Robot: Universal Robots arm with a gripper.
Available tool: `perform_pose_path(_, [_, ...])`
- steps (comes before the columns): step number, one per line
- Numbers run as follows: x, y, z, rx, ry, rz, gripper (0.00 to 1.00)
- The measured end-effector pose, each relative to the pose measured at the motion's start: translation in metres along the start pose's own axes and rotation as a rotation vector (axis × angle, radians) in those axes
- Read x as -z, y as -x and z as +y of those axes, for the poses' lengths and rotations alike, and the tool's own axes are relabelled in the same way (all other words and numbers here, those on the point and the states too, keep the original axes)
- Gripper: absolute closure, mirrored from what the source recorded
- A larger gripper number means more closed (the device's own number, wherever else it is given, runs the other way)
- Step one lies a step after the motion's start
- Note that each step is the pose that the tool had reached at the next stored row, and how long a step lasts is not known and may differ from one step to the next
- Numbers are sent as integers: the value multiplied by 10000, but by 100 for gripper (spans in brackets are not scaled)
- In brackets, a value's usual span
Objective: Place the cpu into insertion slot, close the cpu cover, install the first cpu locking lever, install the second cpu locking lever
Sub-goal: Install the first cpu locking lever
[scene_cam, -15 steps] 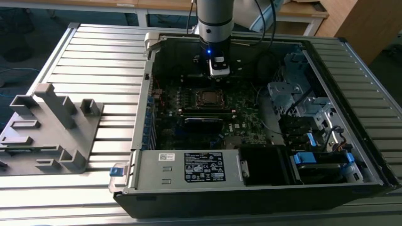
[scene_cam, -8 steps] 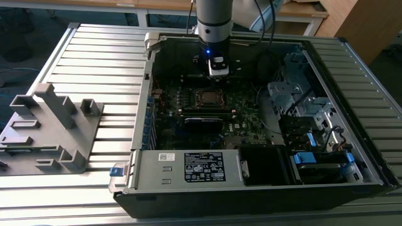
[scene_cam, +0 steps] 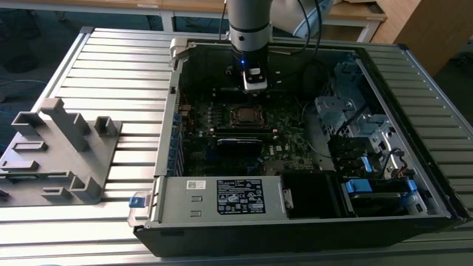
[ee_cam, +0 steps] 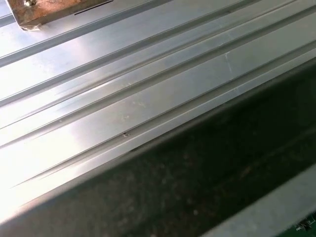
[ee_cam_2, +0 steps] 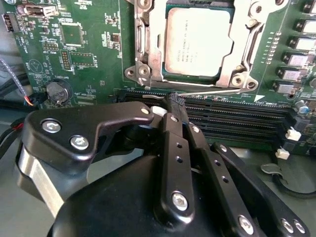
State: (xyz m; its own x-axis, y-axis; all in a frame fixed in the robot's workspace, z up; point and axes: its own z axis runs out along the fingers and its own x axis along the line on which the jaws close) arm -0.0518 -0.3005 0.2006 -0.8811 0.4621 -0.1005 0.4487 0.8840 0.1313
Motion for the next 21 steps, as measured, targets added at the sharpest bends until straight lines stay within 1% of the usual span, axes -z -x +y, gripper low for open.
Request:
perform_pose_path(8, [-6, -3, -3, 9, 15, -24, 89])
perform_pose_path(9, [-11, -4, -3, 21, -4, -34, 89])
perform_pose_path(14, [-27, -5, -5, 94, -168, -112, 89])
perform_pose_path(19, [-39, -7, -7, 143, -362, -209, 89])
perform_pose_path(21, [-39, -6, -7, 145, -370, -213, 89])
